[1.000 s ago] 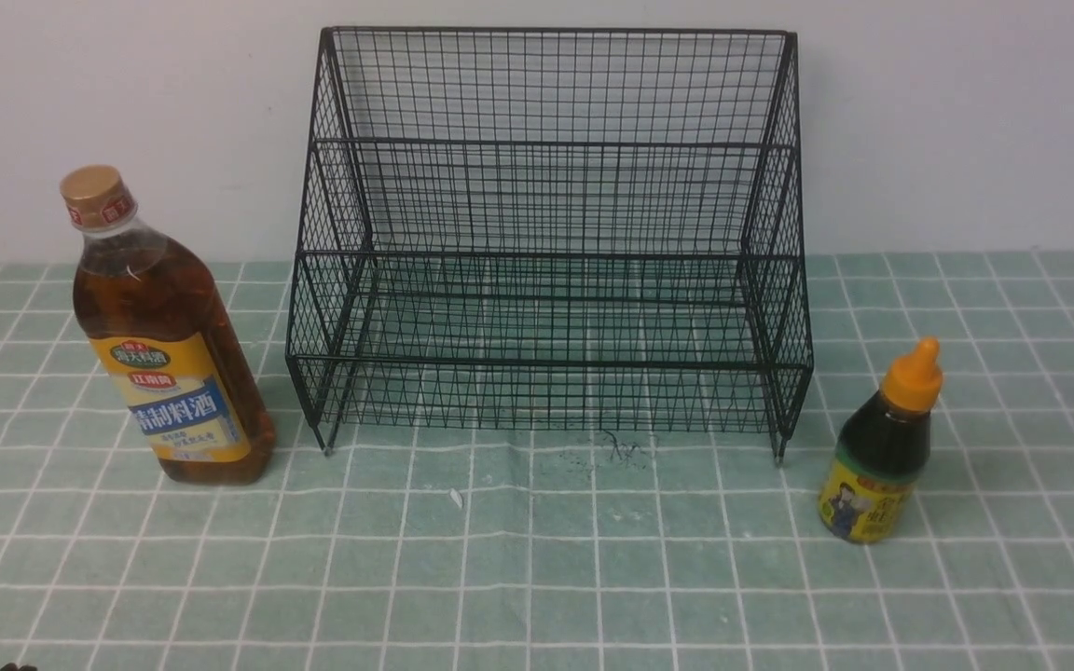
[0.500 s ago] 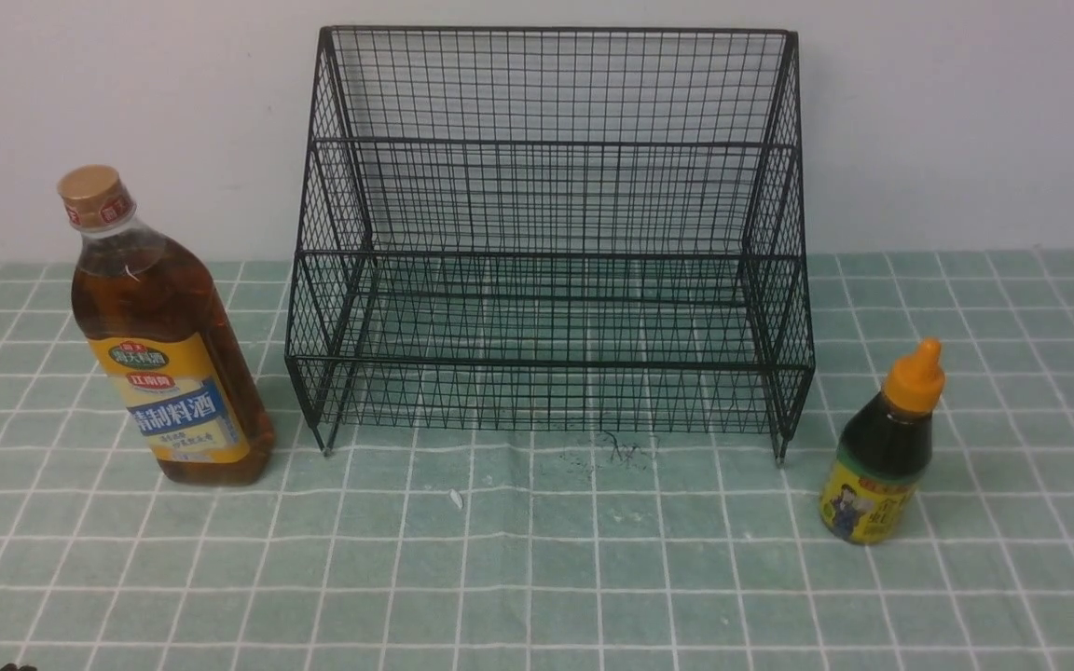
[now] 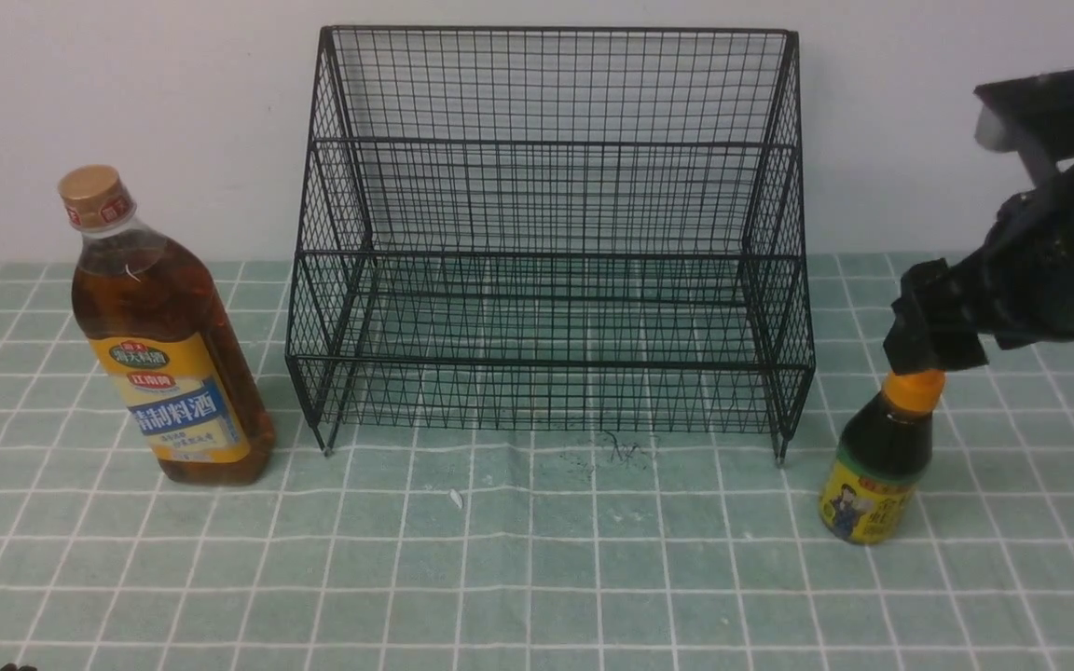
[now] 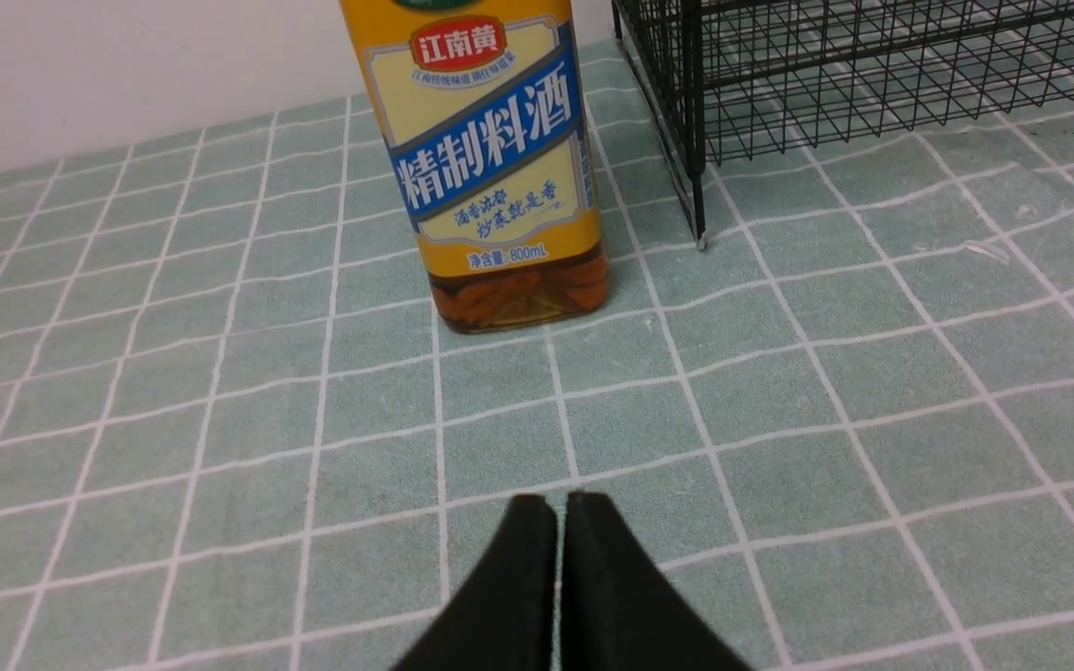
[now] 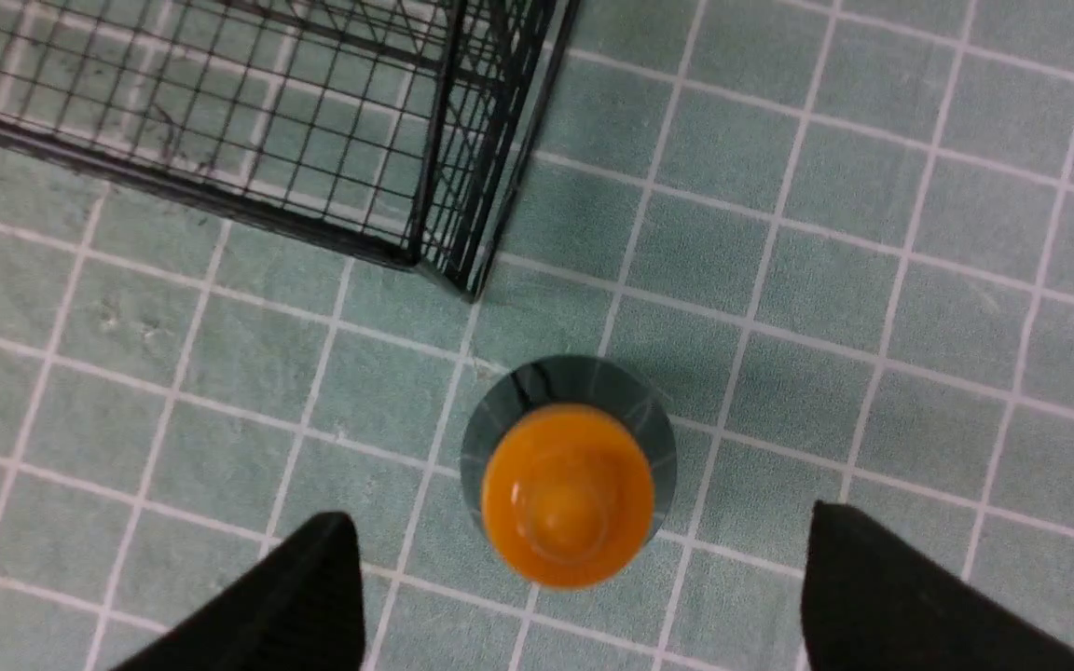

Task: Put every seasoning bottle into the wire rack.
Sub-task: Use the right arm to grab the condiment bottle closest to it, then use the right arm to put the condiment bottle back on the shelf

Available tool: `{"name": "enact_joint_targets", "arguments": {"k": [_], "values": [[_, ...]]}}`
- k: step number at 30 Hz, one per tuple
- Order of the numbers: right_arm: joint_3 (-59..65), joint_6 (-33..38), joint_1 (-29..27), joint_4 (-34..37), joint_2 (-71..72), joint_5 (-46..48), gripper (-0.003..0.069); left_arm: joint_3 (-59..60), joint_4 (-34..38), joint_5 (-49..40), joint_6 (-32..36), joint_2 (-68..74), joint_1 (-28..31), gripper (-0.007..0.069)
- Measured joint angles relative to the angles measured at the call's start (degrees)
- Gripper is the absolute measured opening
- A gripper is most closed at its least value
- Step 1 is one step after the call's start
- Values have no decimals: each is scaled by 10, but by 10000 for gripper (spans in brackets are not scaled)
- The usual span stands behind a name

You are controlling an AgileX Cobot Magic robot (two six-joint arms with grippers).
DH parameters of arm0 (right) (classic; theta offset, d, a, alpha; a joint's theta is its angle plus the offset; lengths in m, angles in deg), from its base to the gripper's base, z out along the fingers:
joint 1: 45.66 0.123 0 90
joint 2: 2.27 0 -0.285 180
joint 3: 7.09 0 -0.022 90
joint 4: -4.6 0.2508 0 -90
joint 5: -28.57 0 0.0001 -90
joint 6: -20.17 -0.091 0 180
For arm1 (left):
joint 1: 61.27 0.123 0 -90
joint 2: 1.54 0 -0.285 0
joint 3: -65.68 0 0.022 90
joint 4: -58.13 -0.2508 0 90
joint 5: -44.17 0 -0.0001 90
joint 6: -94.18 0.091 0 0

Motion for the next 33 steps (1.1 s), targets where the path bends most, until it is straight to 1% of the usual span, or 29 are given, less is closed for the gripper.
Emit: {"name": "enact_joint_targets", "arguments": {"k": [3, 5, 6, 7, 9, 10, 12, 16, 20, 23, 26, 31, 33], "values": [[0, -2, 0, -3, -32, -7, 577, 0, 0, 0, 0, 0, 0, -6], [0, -2, 0, -4, -52, -14, 551, 0, 0, 0, 0, 0, 0, -6], [0, -2, 0, -4, -61, -16, 518, 0, 0, 0, 0, 0, 0, -6], [0, -1, 0, -4, -70, -16, 468, 0, 0, 0, 0, 0, 0, -6], [0, 2, 0, 1, -77, -12, 330, 0, 0, 0, 0, 0, 0, -6], [0, 8, 1, 4, -77, -10, 279, 0, 0, 0, 0, 0, 0, -6], [-3, 14, 1, 4, -75, 5, 297, 0, 0, 0, 0, 0, 0, -6], [-29, 17, 1, 7, -54, 54, 298, 0, 0, 0, 0, 0, 0, -6], [-115, 25, 1, 43, -4, 122, 298, 0, 0, 0, 0, 0, 0, -6], [-173, 45, 1, 91, 6, 130, 298, 0, 0, 0, 0, 0, 0, -6], [-218, 62, 8, 124, 1, 131, 298, 0, 0, 0, 0, 0, 0, -6], [-265, 70, 33, 124, -36, 130, 298, 0, 0, 0, 0, 0, 0, -6], [-291, 71, 47, 112, -75, 123, 298, 0, 0, 0, 0, 0, 0, -6]]}}
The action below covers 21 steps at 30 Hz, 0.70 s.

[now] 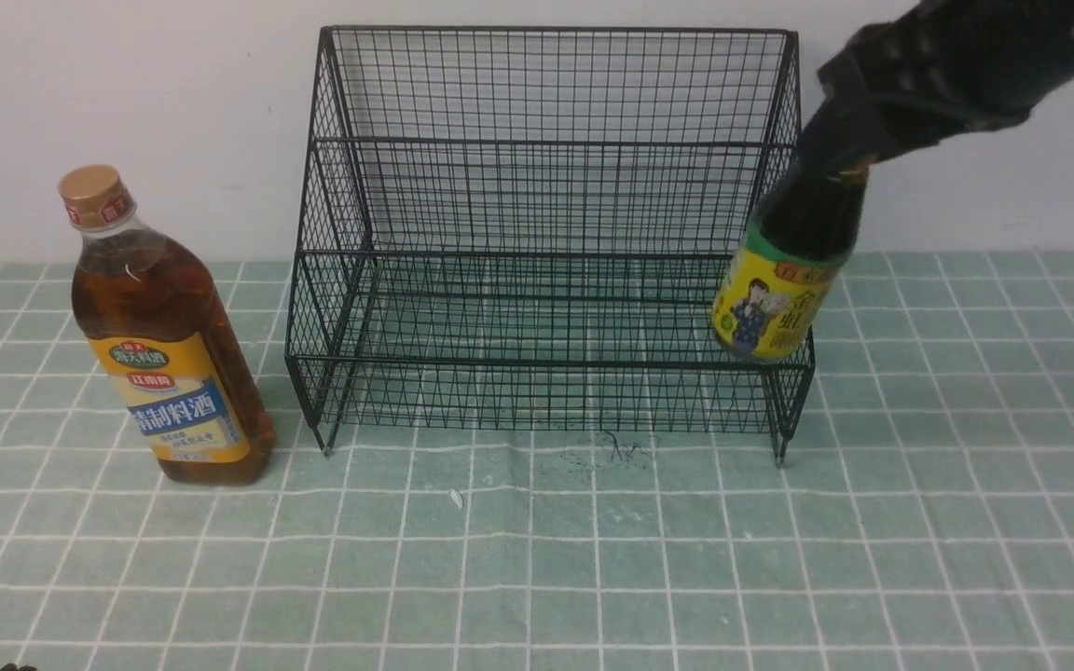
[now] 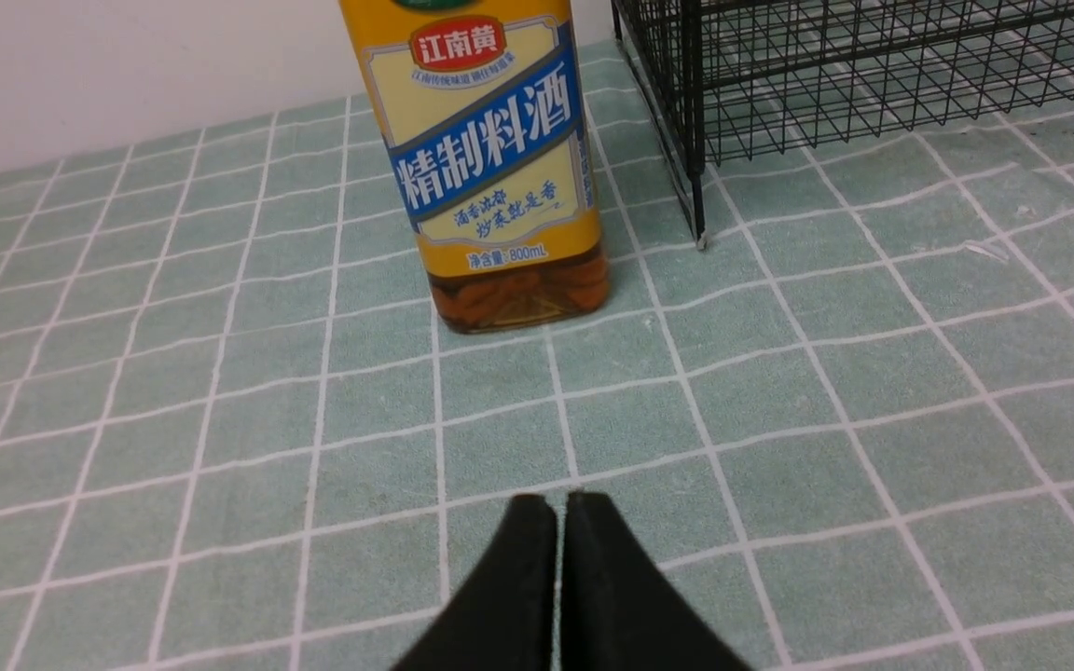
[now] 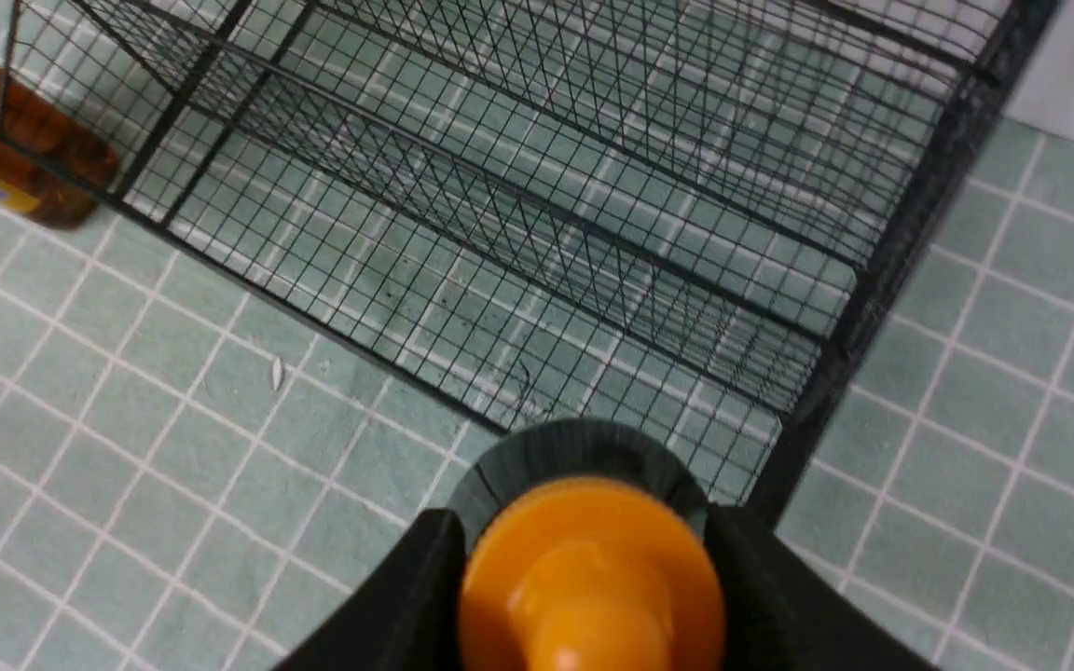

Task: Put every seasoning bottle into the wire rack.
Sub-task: Use the right arm to put the condiment bottle back on the shelf

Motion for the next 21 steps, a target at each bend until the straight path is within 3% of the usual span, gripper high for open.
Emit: {"name": "enact_joint_targets", "arguments": {"k": [8, 21], "values": [[-45, -10, 5, -41, -85, -24, 298, 0, 0, 0, 0, 0, 0, -6], [-50, -11, 21, -50, -155, -25, 298, 0, 0, 0, 0, 0, 0, -6]]}}
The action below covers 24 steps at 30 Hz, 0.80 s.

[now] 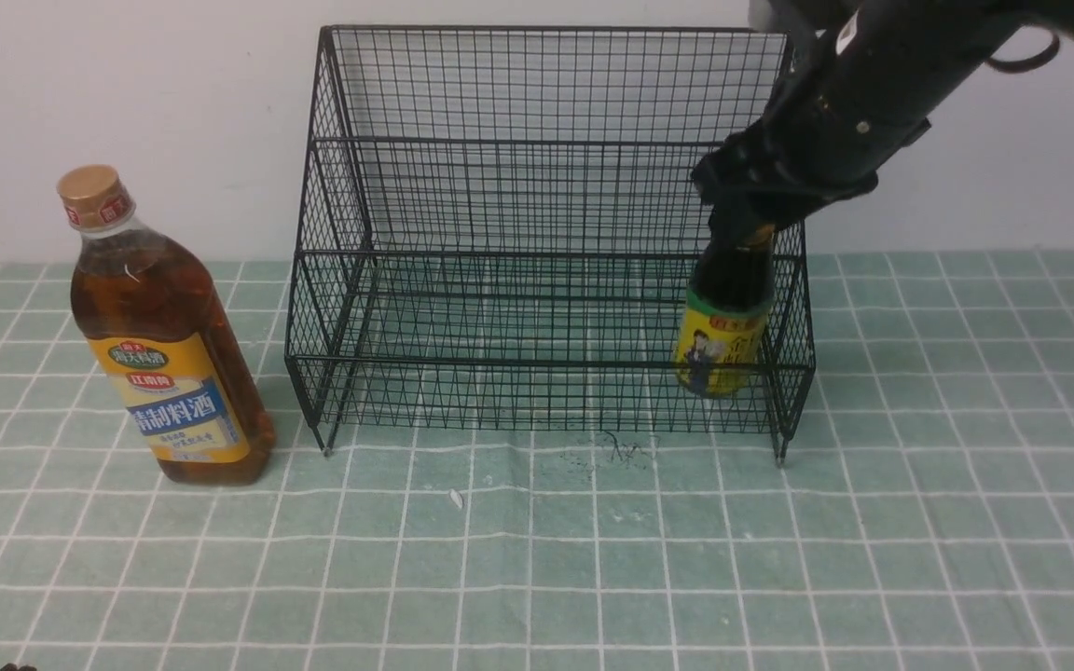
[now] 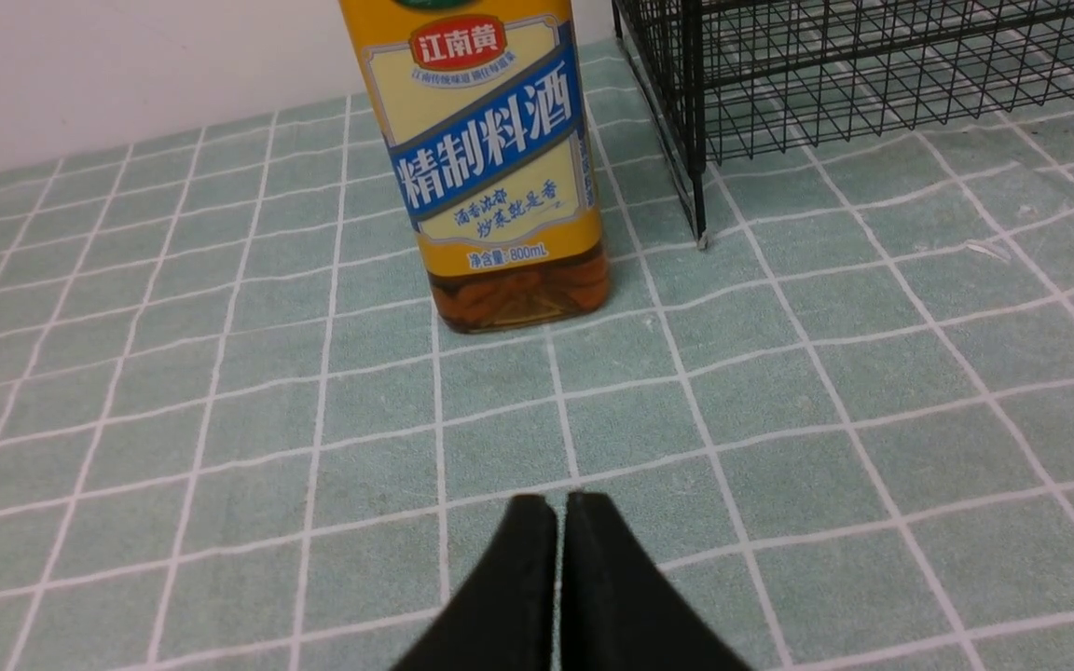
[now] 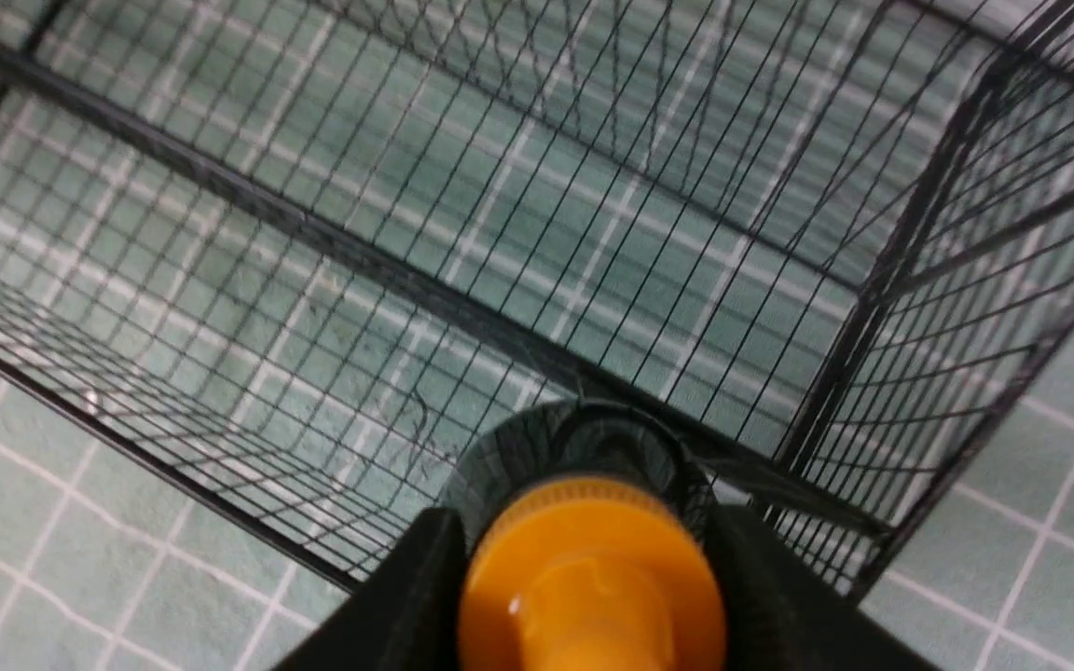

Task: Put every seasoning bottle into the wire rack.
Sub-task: Use the right arm to put the condiment bottle back on the shelf, then use the left arm to grab the condiment bottle closest to it

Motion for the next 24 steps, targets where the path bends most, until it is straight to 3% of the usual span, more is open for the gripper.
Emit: {"name": "enact_joint_targets", "arguments": {"k": [7, 13, 16, 18, 20, 23, 24], "values": [[0, -2, 28, -44, -13, 18, 313, 0, 0, 0, 0, 0, 0, -6], [-21, -39, 36, -71, -13, 22, 513, 0, 0, 0, 0, 0, 0, -6], [-42, -46, 36, -79, -10, 23, 533, 0, 0, 0, 0, 0, 0, -6], [-53, -48, 36, -79, 13, 23, 498, 0, 0, 0, 0, 0, 0, -6], [-54, -53, 36, -79, 52, 24, 415, 0, 0, 0, 0, 0, 0, -6], [-54, -67, 36, -84, 128, 25, 230, 0, 0, 0, 0, 0, 0, -6], [-53, -68, 36, -85, 147, 25, 217, 0, 0, 0, 0, 0, 0, -6]]}}
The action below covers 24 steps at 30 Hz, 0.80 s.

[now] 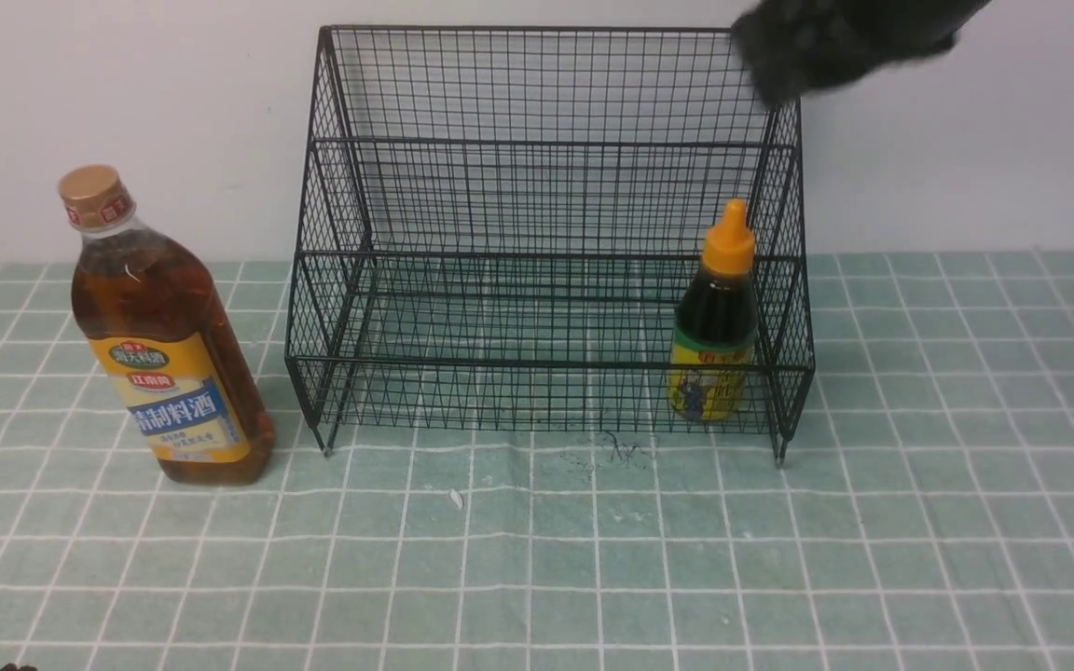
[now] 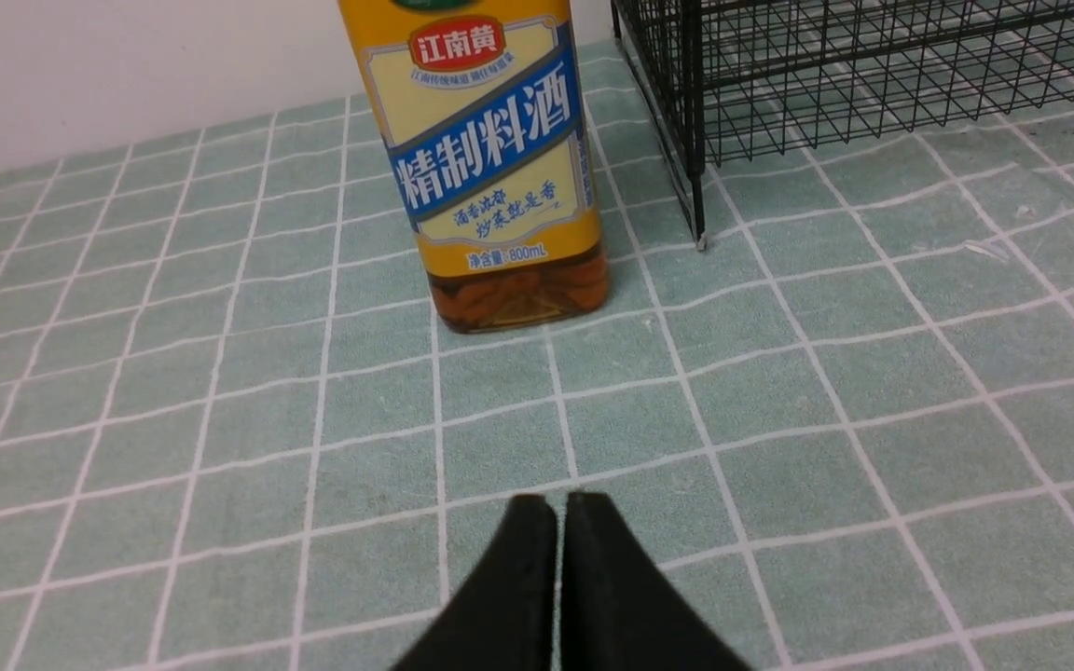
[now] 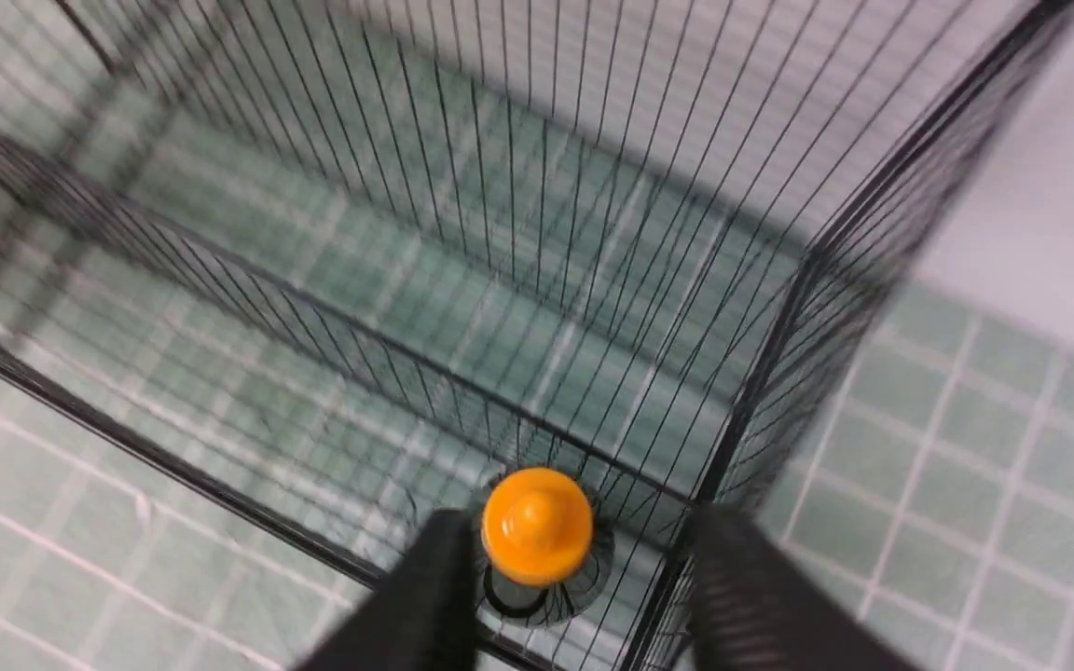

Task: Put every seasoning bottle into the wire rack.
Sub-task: Use the left arm to grab the condiment bottle closest to it

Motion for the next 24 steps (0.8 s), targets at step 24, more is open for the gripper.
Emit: {"name": "enact_joint_targets", "arguments": {"k": [24], "values": [[700, -68, 0, -1, 735, -479, -14, 0, 0, 0, 0, 0, 0, -6]]}}
